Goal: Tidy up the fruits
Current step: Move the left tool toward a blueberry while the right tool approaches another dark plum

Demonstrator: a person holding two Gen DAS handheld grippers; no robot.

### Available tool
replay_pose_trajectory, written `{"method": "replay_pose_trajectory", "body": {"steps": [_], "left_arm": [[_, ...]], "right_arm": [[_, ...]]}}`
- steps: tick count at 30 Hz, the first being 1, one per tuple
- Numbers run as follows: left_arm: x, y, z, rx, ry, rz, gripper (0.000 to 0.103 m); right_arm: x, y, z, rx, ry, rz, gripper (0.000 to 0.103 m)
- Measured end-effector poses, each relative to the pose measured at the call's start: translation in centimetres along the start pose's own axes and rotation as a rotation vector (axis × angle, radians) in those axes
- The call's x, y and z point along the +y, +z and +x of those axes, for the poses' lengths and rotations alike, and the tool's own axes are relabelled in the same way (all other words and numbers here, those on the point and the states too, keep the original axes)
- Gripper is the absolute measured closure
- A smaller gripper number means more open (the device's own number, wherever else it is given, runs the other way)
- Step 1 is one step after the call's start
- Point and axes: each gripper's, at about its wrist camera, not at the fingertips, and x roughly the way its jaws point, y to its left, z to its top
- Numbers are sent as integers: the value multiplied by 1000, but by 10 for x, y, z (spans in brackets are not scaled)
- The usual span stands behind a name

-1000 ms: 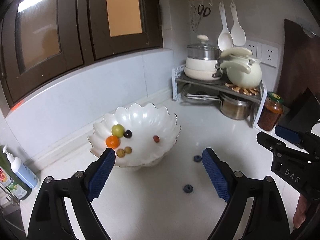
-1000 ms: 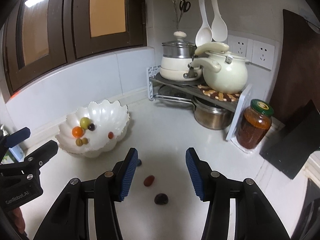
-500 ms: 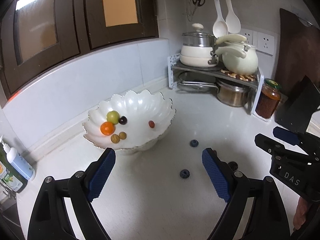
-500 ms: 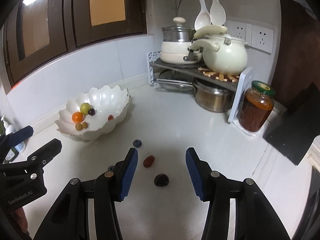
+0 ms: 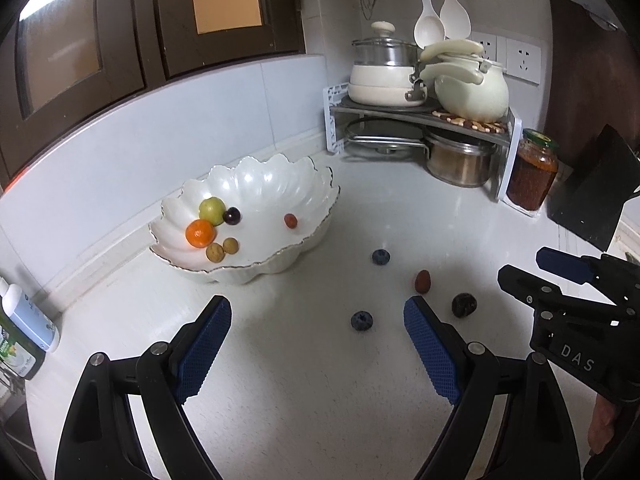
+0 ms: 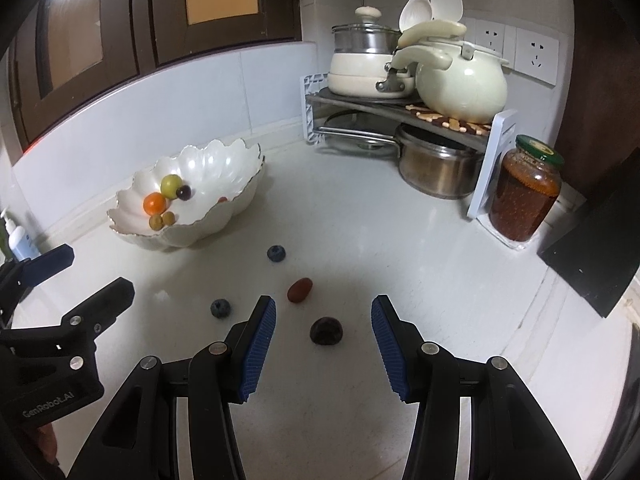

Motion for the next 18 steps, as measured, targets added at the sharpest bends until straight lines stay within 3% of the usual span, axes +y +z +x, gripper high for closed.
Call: {"method": "replay_pose_trajectory", "body": {"steps": [18], "left_arm": [[-7,-15,39,73,-29,17,18]], "right_arm": [[3,-15,36,72,20,-31,52]]}}
